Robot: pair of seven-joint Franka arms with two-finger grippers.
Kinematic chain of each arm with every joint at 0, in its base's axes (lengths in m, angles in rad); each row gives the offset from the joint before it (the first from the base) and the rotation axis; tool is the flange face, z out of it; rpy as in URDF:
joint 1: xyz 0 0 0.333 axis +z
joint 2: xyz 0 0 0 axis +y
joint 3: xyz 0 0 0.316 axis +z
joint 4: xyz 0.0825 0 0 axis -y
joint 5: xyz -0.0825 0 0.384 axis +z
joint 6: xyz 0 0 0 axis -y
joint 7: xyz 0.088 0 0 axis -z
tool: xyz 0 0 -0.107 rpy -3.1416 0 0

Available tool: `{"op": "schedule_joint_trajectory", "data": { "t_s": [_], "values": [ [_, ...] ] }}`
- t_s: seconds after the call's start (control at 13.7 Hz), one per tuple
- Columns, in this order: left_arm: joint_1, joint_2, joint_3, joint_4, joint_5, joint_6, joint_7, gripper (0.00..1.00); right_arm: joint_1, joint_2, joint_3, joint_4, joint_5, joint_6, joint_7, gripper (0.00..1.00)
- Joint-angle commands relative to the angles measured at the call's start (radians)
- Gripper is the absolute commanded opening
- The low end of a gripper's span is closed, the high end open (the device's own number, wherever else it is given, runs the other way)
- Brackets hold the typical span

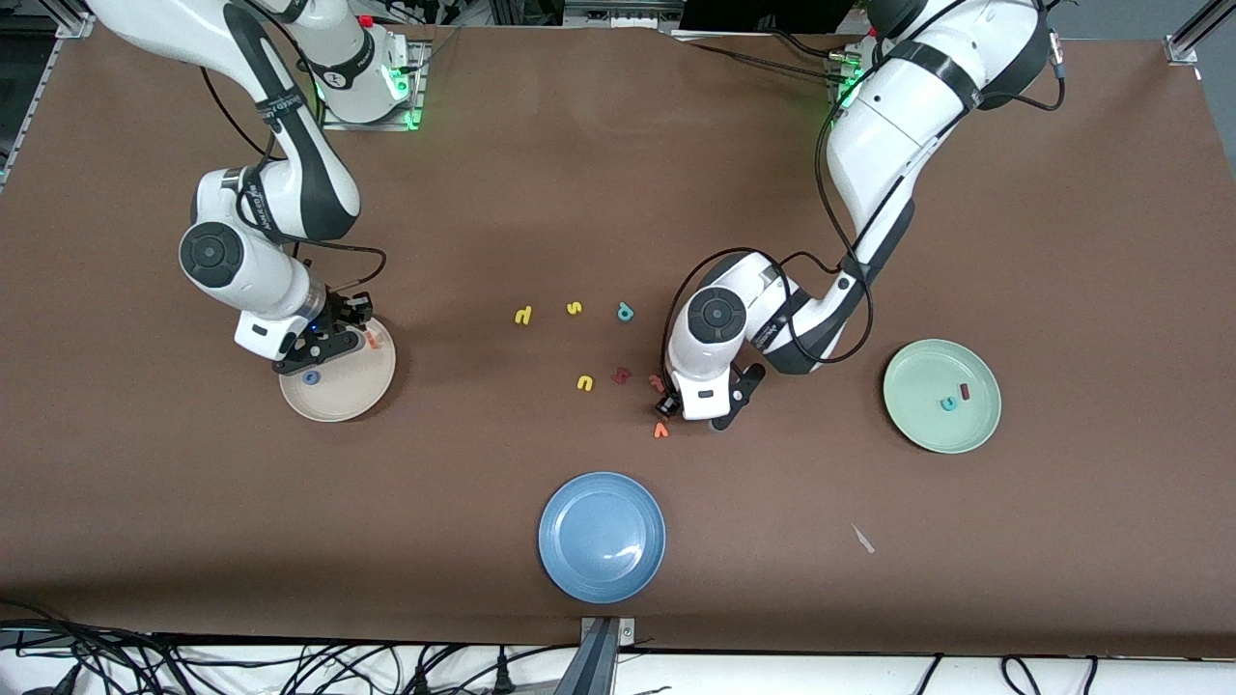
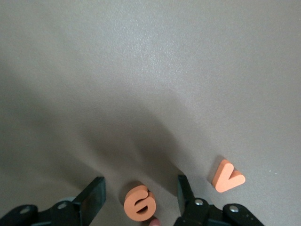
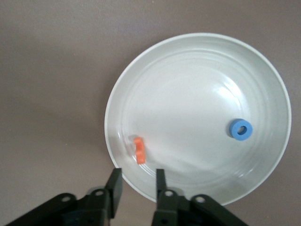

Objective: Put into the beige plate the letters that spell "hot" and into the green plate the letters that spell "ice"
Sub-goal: 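Place the orange f on the white plate while the left gripper grasps orange s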

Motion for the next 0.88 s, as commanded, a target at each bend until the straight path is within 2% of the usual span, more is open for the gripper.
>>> {"op": "schedule_joint_trajectory", "data": {
  "t_s": [0.0, 0.07, 0.22, 0.37, 0.58, 0.8],
  "values": [
    [-0.034, 0.028, 0.013, 0.033, -0.01, -0.006, -0.006, 0.57, 0.0, -0.015, 0.003, -0.011, 0.0, 0.015, -0.007, 0.57],
    [-0.034, 0.028, 0.013, 0.033, -0.01, -0.006, -0.006, 0.55, 0.0, -0.015, 0.004, -0.01, 0.002, 0.016, -0.005, 0.61],
    [-0.034, 0.028, 0.013, 0.033, -0.011, -0.006, -0.006, 0.44, 0.019, -0.015, 0.013, 0.003, 0.017, 0.018, 0.009, 0.63],
    [-0.034, 0.028, 0.013, 0.033, -0.008, -0.006, -0.004, 0.33, 0.057, -0.012, 0.035, 0.006, 0.062, 0.012, 0.123, 0.63],
    [-0.032, 0.026, 0.013, 0.033, -0.007, -0.006, -0.003, 0.1, 0.15, 0.003, 0.043, 0.01, 0.06, 0.021, 0.344, 0.63],
    [-0.005, 0.0, 0.013, 0.035, 0.003, -0.018, 0.0, 0.06, 0.213, 0.026, 0.052, 0.016, 0.068, 0.045, 0.496, 0.64]
  ]
}}
